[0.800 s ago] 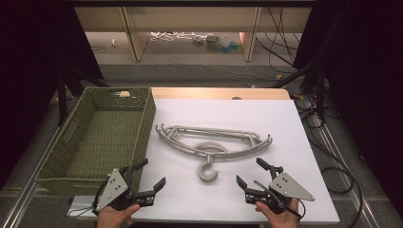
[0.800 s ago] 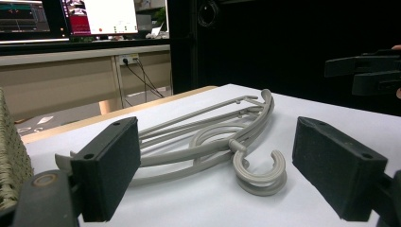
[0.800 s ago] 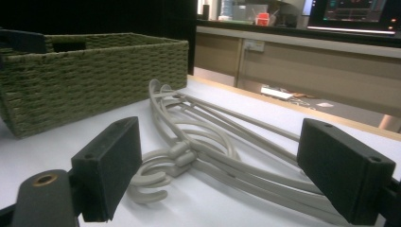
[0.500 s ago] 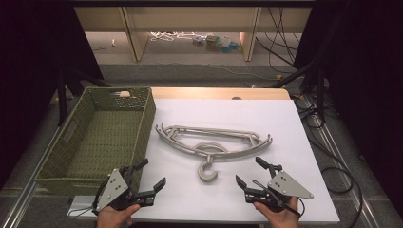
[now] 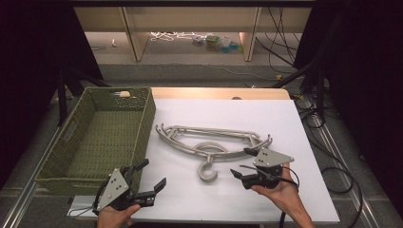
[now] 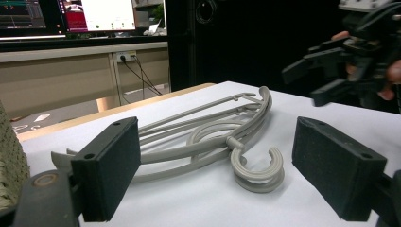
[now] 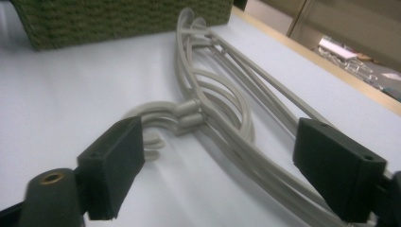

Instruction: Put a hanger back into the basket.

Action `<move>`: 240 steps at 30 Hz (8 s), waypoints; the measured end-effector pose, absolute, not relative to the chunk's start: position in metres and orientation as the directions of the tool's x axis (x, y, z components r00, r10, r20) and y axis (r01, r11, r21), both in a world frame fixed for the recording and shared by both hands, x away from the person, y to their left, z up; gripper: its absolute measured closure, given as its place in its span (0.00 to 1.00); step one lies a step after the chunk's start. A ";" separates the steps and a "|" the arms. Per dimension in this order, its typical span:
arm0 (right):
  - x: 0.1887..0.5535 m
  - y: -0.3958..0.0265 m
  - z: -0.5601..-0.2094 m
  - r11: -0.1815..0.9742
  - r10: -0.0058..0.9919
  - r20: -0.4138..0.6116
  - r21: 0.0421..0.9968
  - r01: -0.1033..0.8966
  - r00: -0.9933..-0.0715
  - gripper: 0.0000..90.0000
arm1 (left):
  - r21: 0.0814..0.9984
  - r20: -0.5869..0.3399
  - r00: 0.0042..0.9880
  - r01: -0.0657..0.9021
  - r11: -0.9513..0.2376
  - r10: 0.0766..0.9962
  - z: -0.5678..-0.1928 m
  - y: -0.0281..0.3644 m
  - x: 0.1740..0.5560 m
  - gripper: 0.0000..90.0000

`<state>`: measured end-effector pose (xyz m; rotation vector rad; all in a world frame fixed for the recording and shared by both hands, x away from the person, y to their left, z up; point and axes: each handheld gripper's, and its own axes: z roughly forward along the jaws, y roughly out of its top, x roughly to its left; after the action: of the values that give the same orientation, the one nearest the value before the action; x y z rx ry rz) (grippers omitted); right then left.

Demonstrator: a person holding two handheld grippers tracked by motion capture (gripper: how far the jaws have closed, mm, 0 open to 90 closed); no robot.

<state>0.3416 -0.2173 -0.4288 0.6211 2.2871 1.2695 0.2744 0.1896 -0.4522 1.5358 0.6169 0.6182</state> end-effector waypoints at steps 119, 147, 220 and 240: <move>0.398 -0.202 -0.375 0.752 -0.191 -0.364 0.542 -0.374 -0.911 0.91 | 0.798 0.465 0.799 -0.192 -0.572 0.381 -0.459 0.085 0.356 0.81; 0.353 -0.230 -0.343 0.677 0.274 -0.324 0.734 -0.058 -0.905 0.42 | 0.788 0.124 0.872 0.204 -0.581 0.473 -0.401 0.102 0.360 0.88; 0.327 -0.232 -0.415 0.562 0.376 -0.154 0.822 0.093 -0.914 0.27 | 0.773 0.029 0.521 0.529 -0.350 0.853 -0.326 0.355 0.409 0.88; 0.327 -0.231 -0.417 0.564 0.369 -0.152 0.821 0.090 -0.917 0.27 | 0.712 0.077 0.539 0.559 -0.425 0.839 -0.341 0.357 0.421 0.88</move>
<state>0.3270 -0.2308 -0.4168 0.3777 2.4938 1.2832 0.4210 0.3573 -0.3411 2.1411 1.1240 0.5689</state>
